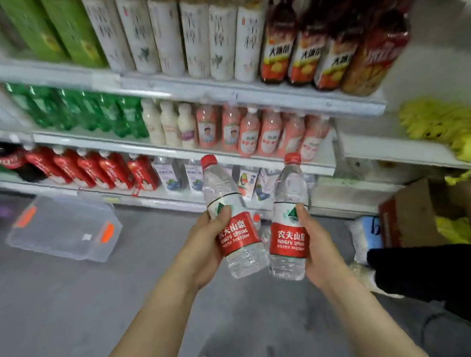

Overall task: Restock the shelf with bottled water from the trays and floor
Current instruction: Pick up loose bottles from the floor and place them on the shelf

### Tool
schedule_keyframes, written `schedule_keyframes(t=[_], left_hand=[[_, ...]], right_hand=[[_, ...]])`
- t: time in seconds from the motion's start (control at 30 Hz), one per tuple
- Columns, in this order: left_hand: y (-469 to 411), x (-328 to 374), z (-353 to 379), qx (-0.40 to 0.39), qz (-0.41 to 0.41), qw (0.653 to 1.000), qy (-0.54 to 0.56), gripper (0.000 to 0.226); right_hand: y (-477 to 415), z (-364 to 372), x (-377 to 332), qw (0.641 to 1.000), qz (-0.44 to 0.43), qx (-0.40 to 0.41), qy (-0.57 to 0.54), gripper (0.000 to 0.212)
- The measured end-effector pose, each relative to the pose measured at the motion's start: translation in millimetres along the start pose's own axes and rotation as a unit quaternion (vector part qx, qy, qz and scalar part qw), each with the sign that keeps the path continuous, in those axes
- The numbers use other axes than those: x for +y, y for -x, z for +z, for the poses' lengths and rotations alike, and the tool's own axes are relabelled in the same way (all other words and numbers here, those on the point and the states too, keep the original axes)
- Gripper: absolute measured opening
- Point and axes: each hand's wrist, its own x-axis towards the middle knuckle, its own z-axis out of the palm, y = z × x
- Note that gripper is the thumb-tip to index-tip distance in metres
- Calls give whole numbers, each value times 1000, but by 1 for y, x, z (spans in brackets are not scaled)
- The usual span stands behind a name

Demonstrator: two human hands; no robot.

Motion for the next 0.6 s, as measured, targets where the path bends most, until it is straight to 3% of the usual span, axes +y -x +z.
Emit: schedule_keyframes(t=[0.1, 0.2, 0.3, 0.47, 0.6], left_hand=[[33, 67, 44, -13, 73, 997, -9, 56], [62, 134, 82, -14, 157, 987, -24, 68], [85, 198, 111, -34, 228, 973, -24, 74], [93, 307, 133, -70, 320, 944, -31, 72], [74, 393, 139, -99, 364, 926, -31, 70]], right_hand=[[31, 30, -73, 998, -62, -27, 4, 111], [59, 65, -144, 986, -153, -52, 33, 117], [86, 105, -211, 968, -230, -86, 54, 108], [114, 169, -317, 923, -353, -123, 88, 54], [114, 218, -393, 884, -447, -106, 81, 47]])
